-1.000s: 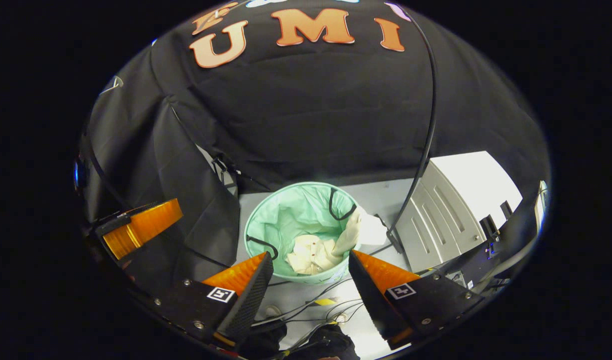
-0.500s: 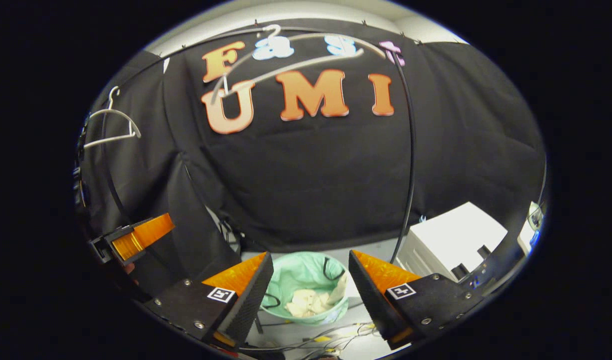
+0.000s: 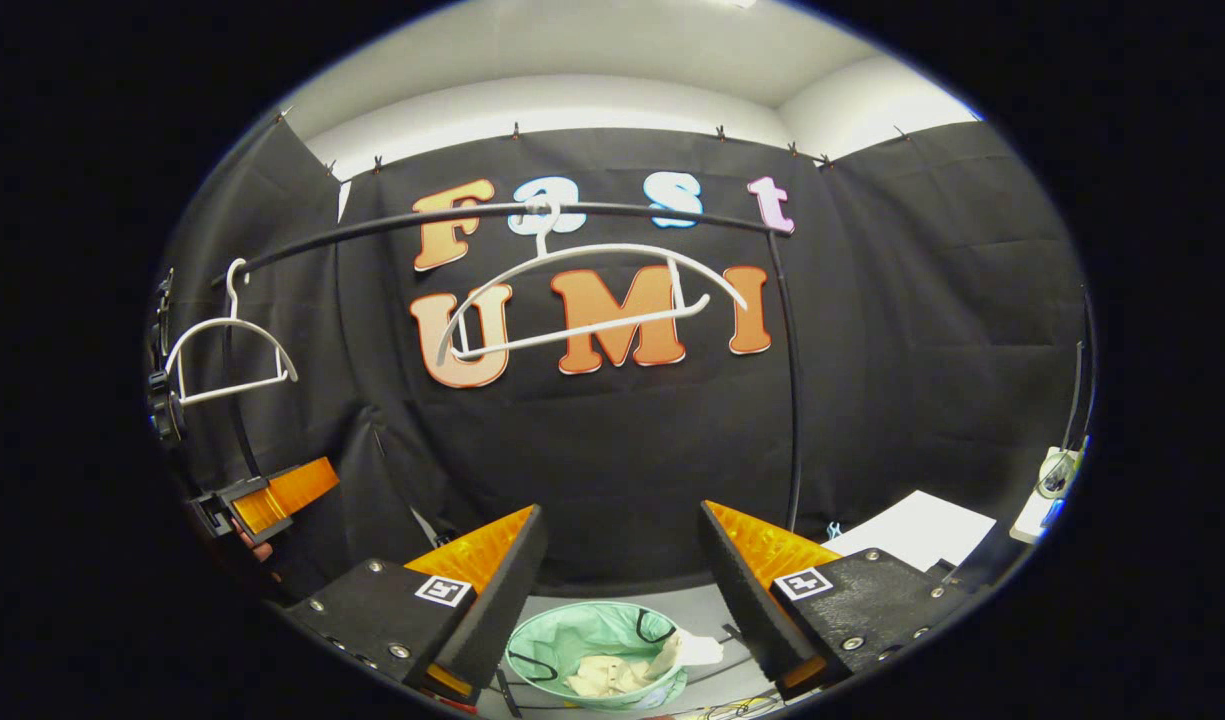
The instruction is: Grasp the clothes on the hanger with both hands and then place them into the laundry hamper below.
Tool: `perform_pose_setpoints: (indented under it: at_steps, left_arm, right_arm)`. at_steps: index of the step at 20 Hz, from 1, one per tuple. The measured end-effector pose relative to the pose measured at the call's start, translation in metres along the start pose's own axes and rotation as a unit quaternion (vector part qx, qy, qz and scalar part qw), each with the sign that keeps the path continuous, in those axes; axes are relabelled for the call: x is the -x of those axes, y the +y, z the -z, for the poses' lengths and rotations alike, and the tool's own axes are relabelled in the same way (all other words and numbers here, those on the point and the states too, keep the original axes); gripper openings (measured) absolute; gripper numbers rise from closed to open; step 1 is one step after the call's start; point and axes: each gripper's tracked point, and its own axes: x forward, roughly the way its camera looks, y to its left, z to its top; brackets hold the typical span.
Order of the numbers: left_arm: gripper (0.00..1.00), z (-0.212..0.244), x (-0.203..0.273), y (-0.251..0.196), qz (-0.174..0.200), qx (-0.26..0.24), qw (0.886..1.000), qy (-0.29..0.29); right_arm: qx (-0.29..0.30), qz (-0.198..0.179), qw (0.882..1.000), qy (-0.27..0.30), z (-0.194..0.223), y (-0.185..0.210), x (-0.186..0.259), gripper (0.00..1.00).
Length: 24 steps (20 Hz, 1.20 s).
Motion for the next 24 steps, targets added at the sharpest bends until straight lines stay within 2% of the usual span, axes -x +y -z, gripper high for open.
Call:
perform_pose_setpoints:
  at_steps: [4,7,11,16,24]
  left_arm:
    - [0.92,-0.020,0.003,0.002,-0.002,-0.003,1.000,-0.012]
    - [0.92,-0.025,0.005,0.002,-0.001,0.012,1.000,-0.016]
    - [0.92,-0.033,0.009,0.004,-0.006,0.008,1.000,-0.029]
    - [0.92,-0.040,0.012,0.001,-0.007,-0.005,0.999,-0.041]
    - [0.92,-0.045,0.008,-0.005,0.000,-0.022,0.999,-0.048]
  right_arm:
    - [0.010,0.013,0.999,-0.031,-0.024,-0.014,0.011,0.94]
    - [0.003,0.007,0.999,-0.050,-0.039,-0.011,0.018,0.94]
    - [0.011,0.003,0.997,-0.072,-0.056,-0.009,0.023,0.94]
    - [0.008,-0.010,0.997,-0.075,-0.055,0.000,0.020,0.94]
    - [0.005,-0.003,0.997,-0.072,-0.053,-0.007,0.012,0.94]
